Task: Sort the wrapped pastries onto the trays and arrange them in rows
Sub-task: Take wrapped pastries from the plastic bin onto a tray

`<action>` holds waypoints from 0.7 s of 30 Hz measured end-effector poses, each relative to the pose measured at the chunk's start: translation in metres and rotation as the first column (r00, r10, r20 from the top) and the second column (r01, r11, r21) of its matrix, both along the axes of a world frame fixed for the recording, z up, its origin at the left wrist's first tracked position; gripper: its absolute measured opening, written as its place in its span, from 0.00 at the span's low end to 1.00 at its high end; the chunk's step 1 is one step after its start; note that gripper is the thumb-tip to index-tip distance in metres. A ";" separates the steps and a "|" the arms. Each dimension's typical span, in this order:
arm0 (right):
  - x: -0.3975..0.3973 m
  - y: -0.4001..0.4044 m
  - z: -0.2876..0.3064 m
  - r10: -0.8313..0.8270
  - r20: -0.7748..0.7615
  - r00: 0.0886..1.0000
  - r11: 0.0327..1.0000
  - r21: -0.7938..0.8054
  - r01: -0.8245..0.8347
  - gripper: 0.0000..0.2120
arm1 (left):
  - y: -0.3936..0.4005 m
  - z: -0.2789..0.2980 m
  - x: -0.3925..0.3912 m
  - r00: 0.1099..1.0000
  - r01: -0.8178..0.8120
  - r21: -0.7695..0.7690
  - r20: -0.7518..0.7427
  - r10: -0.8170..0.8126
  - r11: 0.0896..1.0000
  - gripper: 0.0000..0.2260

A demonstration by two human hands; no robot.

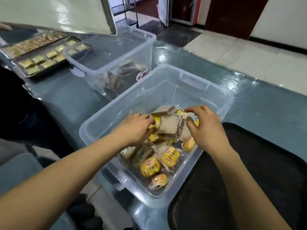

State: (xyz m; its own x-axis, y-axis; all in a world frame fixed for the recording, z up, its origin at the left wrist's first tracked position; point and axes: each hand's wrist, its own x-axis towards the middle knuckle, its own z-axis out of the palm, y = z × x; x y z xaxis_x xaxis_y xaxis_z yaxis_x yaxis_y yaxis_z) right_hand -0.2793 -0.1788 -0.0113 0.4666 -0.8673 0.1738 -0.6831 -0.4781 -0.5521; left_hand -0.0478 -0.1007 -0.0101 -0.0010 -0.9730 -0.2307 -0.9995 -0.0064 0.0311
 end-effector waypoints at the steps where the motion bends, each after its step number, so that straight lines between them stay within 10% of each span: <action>1: 0.002 -0.007 -0.002 -0.012 -0.053 0.999 1.000 0.009 0.012 0.13 | -0.016 -0.008 0.006 0.999 0.032 0.038 0.023 -0.033 0.999 0.15; 8: 0.005 -0.040 0.009 -0.061 -0.529 0.846 0.991 0.068 0.114 0.18 | -0.090 -0.075 0.034 0.983 0.086 0.333 0.127 -0.135 0.939 0.22; 17: 0.068 -0.044 -0.019 0.246 -0.948 0.202 0.920 0.294 0.258 0.31 | -0.123 -0.096 0.056 0.948 0.242 0.302 0.128 -0.291 0.922 0.18; 21: 0.071 -0.047 -0.033 0.259 -0.909 0.325 0.900 0.350 0.260 0.24 | -0.119 -0.059 0.050 0.912 0.353 0.102 0.186 -0.366 0.930 0.19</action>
State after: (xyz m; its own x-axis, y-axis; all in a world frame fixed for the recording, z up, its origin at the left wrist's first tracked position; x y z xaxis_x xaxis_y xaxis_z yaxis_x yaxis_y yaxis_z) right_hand -0.2082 -0.2254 -0.0444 0.0845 -0.7205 -0.6883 -0.8482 -0.4145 0.3298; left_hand 0.0018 -0.2193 -0.0687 -0.2954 -0.8983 -0.3252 -0.9201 0.3591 -0.1564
